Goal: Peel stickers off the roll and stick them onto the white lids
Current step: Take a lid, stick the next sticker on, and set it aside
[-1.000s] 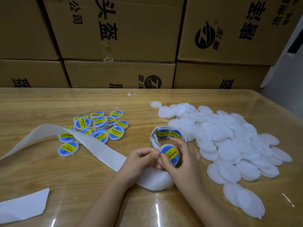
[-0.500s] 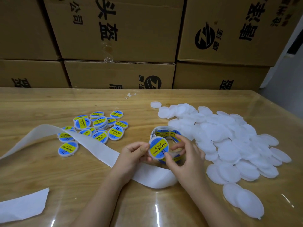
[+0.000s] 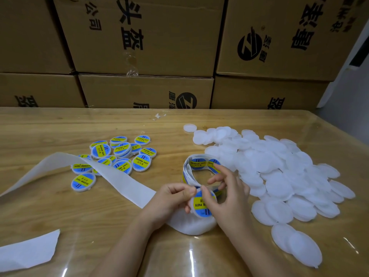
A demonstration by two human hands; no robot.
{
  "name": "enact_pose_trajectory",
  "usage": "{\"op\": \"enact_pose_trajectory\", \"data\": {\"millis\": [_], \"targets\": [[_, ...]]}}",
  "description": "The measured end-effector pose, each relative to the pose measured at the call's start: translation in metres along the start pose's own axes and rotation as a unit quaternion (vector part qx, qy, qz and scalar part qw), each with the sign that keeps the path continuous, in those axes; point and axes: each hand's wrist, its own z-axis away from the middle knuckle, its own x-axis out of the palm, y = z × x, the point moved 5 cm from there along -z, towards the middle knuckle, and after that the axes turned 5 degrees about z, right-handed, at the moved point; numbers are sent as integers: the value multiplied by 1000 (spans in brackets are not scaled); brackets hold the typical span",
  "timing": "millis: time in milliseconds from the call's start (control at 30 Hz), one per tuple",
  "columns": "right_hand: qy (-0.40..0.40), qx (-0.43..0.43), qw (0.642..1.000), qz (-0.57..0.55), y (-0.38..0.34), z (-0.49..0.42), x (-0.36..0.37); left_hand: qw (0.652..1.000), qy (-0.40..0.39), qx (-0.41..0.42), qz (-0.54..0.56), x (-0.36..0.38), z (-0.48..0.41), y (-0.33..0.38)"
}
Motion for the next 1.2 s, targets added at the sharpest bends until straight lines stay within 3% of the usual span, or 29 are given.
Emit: {"op": "enact_pose_trajectory", "data": {"millis": [433,633,967,1200], "targets": [[-59,-35,995,70,-7,2,6,998,46,34,22,-13,-4,-3],[-46,-3,999,29,0,0,5,992,84,53,80,-18,-6,0],[0,40,999,-10,7,-2,1,994,96,54,1,-9,-6,-3],[-37,3,999,2,-1,2,6,989,136,49,-27,-14,-6,-1]]}}
